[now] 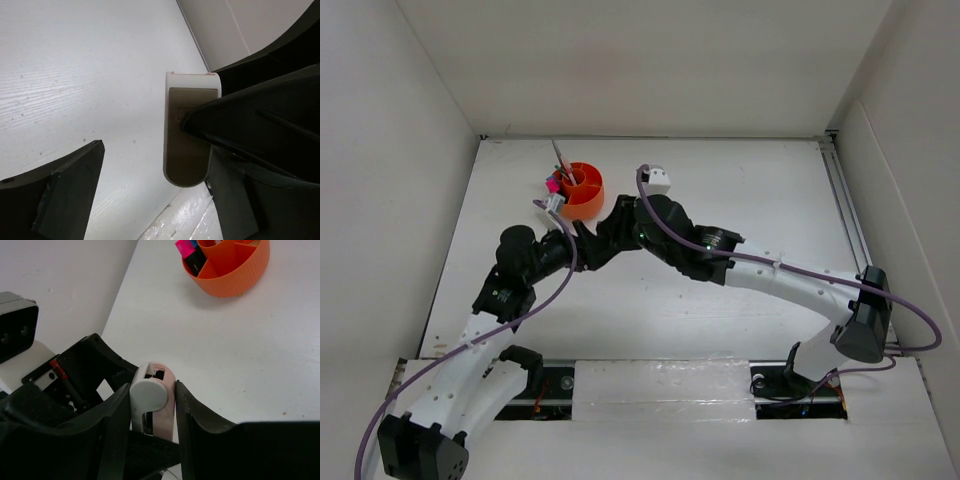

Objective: Sort the stationery into containers
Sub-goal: Pick up the stapler from the center of the board, then place the stapler in the storage box.

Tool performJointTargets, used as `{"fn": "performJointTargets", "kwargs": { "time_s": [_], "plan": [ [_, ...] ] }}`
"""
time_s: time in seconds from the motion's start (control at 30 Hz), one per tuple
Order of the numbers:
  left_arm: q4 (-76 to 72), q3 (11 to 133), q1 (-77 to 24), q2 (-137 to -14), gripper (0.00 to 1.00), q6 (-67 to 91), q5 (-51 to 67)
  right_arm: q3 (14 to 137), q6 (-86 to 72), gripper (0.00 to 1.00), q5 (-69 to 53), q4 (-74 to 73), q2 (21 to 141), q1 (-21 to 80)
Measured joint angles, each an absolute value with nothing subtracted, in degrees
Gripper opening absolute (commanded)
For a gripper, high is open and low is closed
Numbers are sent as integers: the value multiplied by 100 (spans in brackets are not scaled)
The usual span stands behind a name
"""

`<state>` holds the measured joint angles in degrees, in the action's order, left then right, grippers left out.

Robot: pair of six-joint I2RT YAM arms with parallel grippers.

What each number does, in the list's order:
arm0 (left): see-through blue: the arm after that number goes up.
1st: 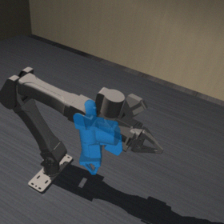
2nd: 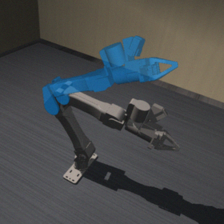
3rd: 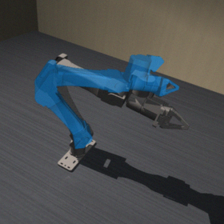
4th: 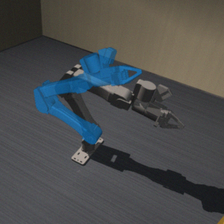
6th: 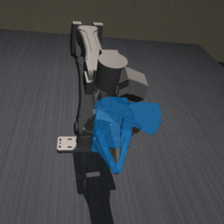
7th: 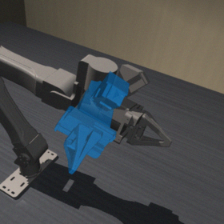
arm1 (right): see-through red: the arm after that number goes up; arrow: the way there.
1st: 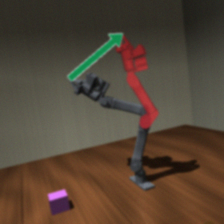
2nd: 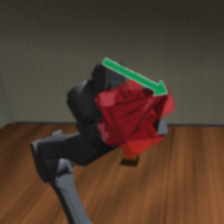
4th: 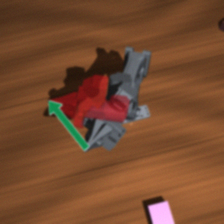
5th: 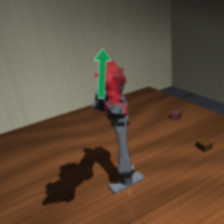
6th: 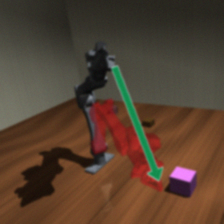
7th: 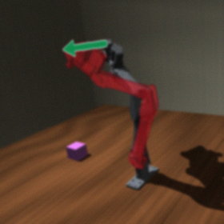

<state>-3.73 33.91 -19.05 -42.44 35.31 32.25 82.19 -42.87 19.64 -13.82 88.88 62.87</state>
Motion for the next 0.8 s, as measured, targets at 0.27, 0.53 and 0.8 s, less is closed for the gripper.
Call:
{"fn": "performJointTargets", "kwargs": {
  "time_s": [0.27,0.53,0.8],
  "plan": [
    [-235,3391,-1905,-3627,82,3518,2926,8066,-4543,0,2115,-1308,8831,6294],
    [-445,3391,-1907,-3500,60,3610,2827,7961,-4980,0,2132,-1188,8720,6300],
    [-541,3361,-1907,-3546,48,3684,2770,7843,-5288,0,2161,-1085,8711,6316]
  ]
}}
